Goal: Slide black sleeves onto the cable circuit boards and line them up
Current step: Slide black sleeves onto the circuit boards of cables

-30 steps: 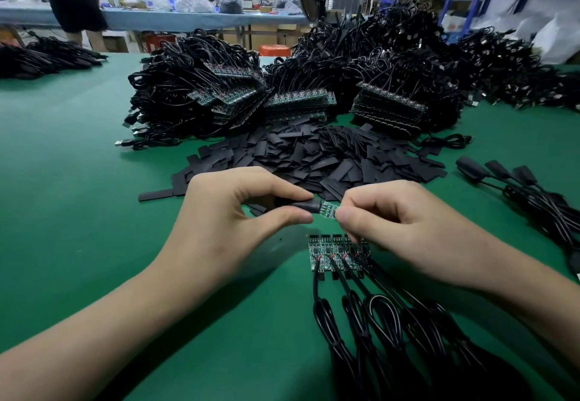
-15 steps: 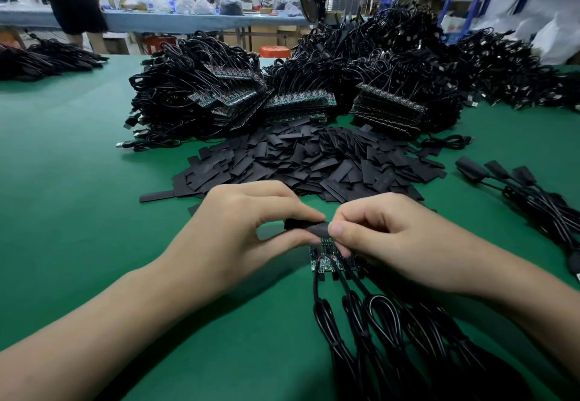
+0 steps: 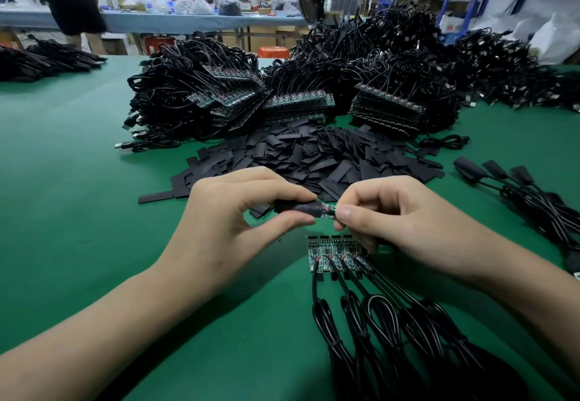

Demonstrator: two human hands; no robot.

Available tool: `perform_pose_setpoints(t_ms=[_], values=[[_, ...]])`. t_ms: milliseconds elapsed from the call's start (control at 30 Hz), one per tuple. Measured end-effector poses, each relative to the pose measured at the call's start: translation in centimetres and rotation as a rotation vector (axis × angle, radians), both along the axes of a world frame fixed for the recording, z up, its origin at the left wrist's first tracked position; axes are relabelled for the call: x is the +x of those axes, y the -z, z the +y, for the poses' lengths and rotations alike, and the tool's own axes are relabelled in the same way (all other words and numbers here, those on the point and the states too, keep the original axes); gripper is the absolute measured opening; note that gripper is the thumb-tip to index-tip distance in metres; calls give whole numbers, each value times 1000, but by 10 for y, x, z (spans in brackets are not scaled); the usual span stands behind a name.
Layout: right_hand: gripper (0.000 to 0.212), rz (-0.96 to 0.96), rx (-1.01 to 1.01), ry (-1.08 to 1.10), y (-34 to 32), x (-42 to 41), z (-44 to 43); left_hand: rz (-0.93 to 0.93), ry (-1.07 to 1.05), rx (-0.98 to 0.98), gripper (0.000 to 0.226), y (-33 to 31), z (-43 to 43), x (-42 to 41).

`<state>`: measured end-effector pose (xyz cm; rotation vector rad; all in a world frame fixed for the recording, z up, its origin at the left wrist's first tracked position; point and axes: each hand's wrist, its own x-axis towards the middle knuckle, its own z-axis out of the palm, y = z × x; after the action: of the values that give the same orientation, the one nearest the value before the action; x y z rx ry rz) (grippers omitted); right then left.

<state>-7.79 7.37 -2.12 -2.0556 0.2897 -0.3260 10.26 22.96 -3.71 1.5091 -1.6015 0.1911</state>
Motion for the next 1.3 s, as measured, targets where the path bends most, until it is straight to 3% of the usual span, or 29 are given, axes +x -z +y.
perform_pose_setpoints(t_ms=[433, 567, 1300], values=[[20, 11, 145, -54, -1, 3, 8, -147, 50, -18, 20, -3, 1, -7], [20, -11, 174, -41, -3, 1, 8, -103, 28, -48, 17, -4, 0, -6], [18, -19, 24, 19, -5, 0, 14, -101, 33, -39, 17, -2, 0, -4]])
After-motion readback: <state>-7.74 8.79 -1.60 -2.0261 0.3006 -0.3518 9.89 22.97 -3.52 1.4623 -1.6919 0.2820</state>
